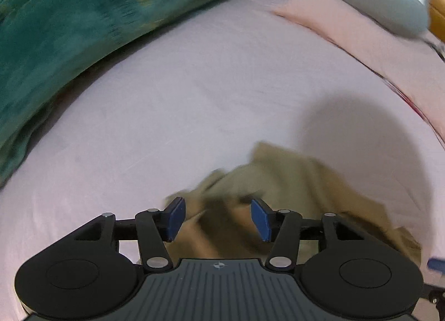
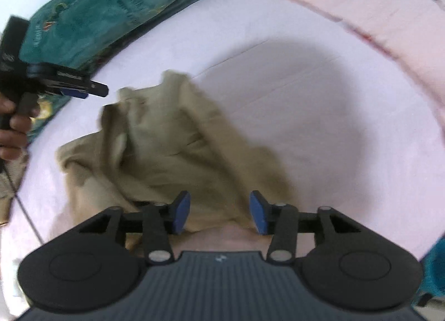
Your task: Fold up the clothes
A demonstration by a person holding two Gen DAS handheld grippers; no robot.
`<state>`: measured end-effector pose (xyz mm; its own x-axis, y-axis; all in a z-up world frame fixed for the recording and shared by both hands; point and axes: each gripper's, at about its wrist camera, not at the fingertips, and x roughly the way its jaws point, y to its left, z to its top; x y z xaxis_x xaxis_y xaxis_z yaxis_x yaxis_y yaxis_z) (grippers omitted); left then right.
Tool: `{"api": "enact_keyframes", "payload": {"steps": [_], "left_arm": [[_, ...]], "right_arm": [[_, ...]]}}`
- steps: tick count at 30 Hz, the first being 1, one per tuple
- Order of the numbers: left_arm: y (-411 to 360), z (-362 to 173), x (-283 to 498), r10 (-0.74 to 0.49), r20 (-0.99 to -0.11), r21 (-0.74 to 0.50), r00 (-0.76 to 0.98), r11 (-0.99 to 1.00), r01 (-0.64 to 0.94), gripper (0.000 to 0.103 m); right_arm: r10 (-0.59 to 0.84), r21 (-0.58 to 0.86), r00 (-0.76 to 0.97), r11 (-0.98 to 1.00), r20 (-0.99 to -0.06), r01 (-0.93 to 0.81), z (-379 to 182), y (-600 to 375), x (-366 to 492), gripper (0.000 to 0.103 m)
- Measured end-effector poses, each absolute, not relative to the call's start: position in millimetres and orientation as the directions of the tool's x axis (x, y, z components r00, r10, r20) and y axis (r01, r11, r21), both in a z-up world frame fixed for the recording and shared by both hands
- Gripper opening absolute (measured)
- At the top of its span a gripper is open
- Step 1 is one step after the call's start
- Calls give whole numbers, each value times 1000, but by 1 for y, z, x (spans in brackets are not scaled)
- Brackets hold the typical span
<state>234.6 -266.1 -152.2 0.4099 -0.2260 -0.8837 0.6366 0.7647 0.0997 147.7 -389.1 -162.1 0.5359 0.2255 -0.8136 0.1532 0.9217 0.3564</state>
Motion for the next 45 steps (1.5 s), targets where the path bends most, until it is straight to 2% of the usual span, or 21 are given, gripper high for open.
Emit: {"api": "enact_keyframes", "payload": {"steps": [5,11,12,13,14,15,16,17,23,28,32,36,39,45], "left_arm": [[-333,-178,231,-245,-912,72,330,695,715,56],[-362,-234,249,-136,-956,103,262,678,727,57],[-362,-237,247,-142,-953,105,266,673,732,55],[-362,-240,244,-150,-951,103,269,668,737,43],[-362,-239,243,-161,-951,95,266,663,742,32],[-365,-239,240,-168,-951,90,260,652,753,19],[-367,-237,238,-171,-951,89,256,642,761,10],[-368,-235,236,-168,-951,97,260,635,767,7],[-346,-193,231,-214,-935,83,283,642,762,4],[-297,-149,223,-260,-908,80,328,661,746,4],[-227,-133,218,-293,-887,58,357,697,715,4],[-155,-120,212,-320,-864,34,388,731,681,4],[-87,-135,207,-306,-862,30,404,765,643,4],[6,-211,202,-294,-875,-20,385,817,577,4]], "right_arm": [[177,308,533,936,-827,168,-181,-407,166,60],[221,311,479,943,-849,116,-216,-406,190,65],[242,322,464,942,-852,98,-221,-405,194,65],[271,340,472,938,-839,65,-223,-403,194,64],[300,358,478,933,-826,34,-225,-401,193,54],[328,382,478,924,-815,16,-226,-401,193,33],[355,404,477,915,-804,-1,-228,-402,193,19],[369,417,472,909,-801,-2,-227,-402,193,10],[390,438,522,898,-759,-35,-193,-400,187,8],[412,427,562,897,-717,-114,-142,-374,170,8],[443,403,576,892,-687,-206,-101,-330,153,8],[475,370,559,880,-680,-297,-90,-265,138,8],[497,343,544,866,-676,-364,-82,-216,127,8],[489,299,495,859,-718,-415,-108,-135,117,8]]}}
